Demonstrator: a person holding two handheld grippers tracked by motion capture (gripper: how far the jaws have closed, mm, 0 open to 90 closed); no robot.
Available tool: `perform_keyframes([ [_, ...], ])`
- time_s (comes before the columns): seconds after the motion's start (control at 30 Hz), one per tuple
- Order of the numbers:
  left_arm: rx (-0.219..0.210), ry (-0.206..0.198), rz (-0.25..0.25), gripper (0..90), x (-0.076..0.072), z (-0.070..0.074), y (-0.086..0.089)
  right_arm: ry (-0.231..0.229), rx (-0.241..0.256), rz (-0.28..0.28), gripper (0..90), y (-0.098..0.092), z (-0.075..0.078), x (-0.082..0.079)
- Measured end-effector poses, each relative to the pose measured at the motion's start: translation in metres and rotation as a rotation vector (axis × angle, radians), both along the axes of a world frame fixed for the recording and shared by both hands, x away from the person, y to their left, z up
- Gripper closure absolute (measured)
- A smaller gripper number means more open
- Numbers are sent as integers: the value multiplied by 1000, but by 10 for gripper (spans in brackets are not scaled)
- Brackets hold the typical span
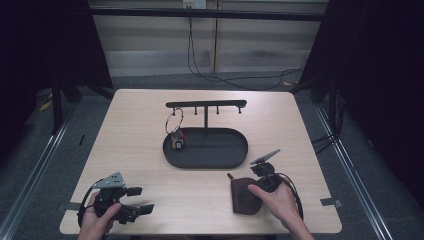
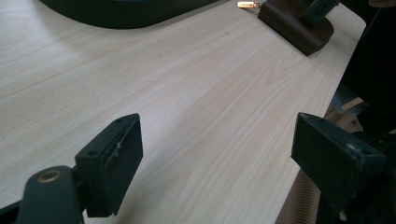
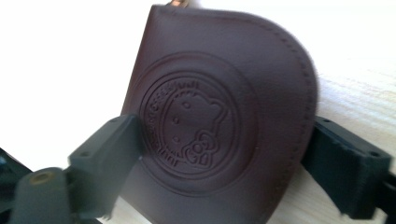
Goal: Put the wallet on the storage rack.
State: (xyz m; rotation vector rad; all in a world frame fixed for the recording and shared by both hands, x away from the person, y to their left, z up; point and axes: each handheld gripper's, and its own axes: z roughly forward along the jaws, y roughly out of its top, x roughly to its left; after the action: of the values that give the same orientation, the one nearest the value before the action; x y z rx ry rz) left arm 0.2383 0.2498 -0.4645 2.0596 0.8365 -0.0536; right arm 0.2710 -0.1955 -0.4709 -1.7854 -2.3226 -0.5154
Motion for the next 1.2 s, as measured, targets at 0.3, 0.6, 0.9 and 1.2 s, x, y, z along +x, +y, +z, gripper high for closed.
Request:
perform_keyframes([
  [0.3,-10,3,6,166,0,0,2,-4,-5,-23,249,-3,3,1],
  [0.6,4,17,13,166,1,-2,1,2,-10,-20,291,-4,5,3],
  [0.9,0,18,10,166,1,-2,2,-24,40,-51,551,-14,11,5],
  [1.2,-9,25,11,167,1,-2,2,-50,18,-49,656,-10,18,6],
])
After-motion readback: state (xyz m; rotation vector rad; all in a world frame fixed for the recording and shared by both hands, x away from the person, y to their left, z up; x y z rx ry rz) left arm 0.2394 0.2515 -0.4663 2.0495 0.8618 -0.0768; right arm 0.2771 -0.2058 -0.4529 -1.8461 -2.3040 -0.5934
